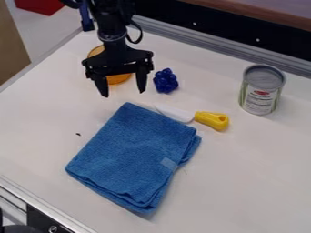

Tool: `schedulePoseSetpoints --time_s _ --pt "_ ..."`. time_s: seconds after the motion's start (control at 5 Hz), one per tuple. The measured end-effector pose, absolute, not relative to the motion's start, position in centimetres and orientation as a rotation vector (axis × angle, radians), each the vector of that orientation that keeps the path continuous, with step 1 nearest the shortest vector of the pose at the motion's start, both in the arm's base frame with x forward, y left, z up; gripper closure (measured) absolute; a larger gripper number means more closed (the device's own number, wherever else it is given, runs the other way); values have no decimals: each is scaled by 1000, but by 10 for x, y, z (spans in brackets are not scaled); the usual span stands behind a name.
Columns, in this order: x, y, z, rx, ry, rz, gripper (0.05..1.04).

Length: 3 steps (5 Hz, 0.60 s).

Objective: Mover la lata a la parte superior izquierda de la mesa

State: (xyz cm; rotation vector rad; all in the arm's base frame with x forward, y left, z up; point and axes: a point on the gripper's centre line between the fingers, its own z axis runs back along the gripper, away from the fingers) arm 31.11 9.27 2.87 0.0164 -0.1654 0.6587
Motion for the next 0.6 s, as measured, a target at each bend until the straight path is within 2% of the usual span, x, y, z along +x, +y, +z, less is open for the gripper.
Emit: schedulePoseSetpoints --time_s 0.2,0.4,0.6 --pt "306 89 18 18 -122 662 84" --pt "306 64 20 19 -75 727 84" --pt "315 37 34 -7 -58 740 84"
